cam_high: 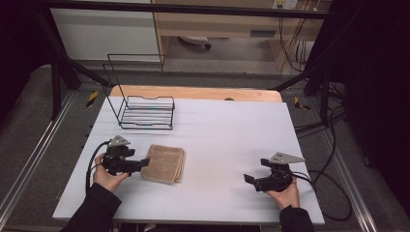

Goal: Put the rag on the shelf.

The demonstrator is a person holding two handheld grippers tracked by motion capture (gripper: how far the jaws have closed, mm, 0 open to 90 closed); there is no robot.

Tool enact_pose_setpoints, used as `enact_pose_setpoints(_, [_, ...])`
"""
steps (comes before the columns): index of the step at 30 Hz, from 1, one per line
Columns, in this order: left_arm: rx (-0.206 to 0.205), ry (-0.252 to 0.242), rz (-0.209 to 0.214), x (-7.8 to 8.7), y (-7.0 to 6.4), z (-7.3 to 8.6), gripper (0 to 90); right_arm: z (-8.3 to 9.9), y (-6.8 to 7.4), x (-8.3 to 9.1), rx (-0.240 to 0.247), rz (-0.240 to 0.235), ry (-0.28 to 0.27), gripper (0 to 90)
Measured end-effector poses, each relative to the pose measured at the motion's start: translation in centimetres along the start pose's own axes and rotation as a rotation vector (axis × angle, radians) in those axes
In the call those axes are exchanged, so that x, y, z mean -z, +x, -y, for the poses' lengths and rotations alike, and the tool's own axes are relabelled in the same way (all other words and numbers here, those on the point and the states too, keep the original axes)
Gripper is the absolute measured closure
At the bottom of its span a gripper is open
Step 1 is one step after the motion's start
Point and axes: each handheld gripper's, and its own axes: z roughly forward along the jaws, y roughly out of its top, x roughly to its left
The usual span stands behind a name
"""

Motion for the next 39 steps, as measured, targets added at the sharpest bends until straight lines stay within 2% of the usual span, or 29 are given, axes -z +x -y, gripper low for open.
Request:
enact_pose_setpoints(6, [0.008, 0.001, -0.001, -1.3, 0.4, -1.0, 15.2, 0.0, 0.0, 0.0, 0.0, -0.001, 0.001, 0.6])
enact_pose_setpoints(11, [0.0, -0.005, -0.03, -2.3, 0.7, -1.6, 12.2, 0.0, 0.0, 0.0, 0.0, -0.001, 0.001, 0.6])
enact_pose_setpoints(17, [0.021, -0.003, -0.044, -3.4, 1.5, -1.8, 14.0, 0.0, 0.0, 0.0, 0.001, -0.001, 0.003, 0.6])
enact_pose_setpoints(20, [0.04, -0.002, -0.045, -4.0, 1.9, -1.8, 19.5, 0.0, 0.0, 0.0, -0.001, -0.001, 0.005, 0.6])
enact_pose_setpoints(21, [0.043, -0.002, -0.047, -4.2, 2.0, -1.8, 23.9, 0.0, 0.0, -0.1, 0.0, -0.002, 0.006, 0.6])
enact_pose_setpoints(22, [0.047, 0.002, -0.046, -4.5, 2.1, -1.7, 23.9, 0.0, 0.0, -0.1, 0.001, -0.002, 0.007, 0.6])
enact_pose_setpoints(27, [0.063, 0.022, -0.025, -5.5, 2.4, -1.6, 37.0, 0.0, 0.1, -0.2, -0.003, -0.003, 0.011, 0.6])
enact_pose_setpoints(32, [0.088, 0.013, -0.002, -6.0, 2.5, -1.6, 52.8, 0.0, 0.1, -0.3, -0.001, -0.003, 0.012, 0.7])
enact_pose_setpoints(39, [0.124, 0.022, 0.03, -6.4, 2.7, -1.5, 67.4, 0.0, 0.1, -0.3, -0.008, -0.005, 0.012, 0.7])
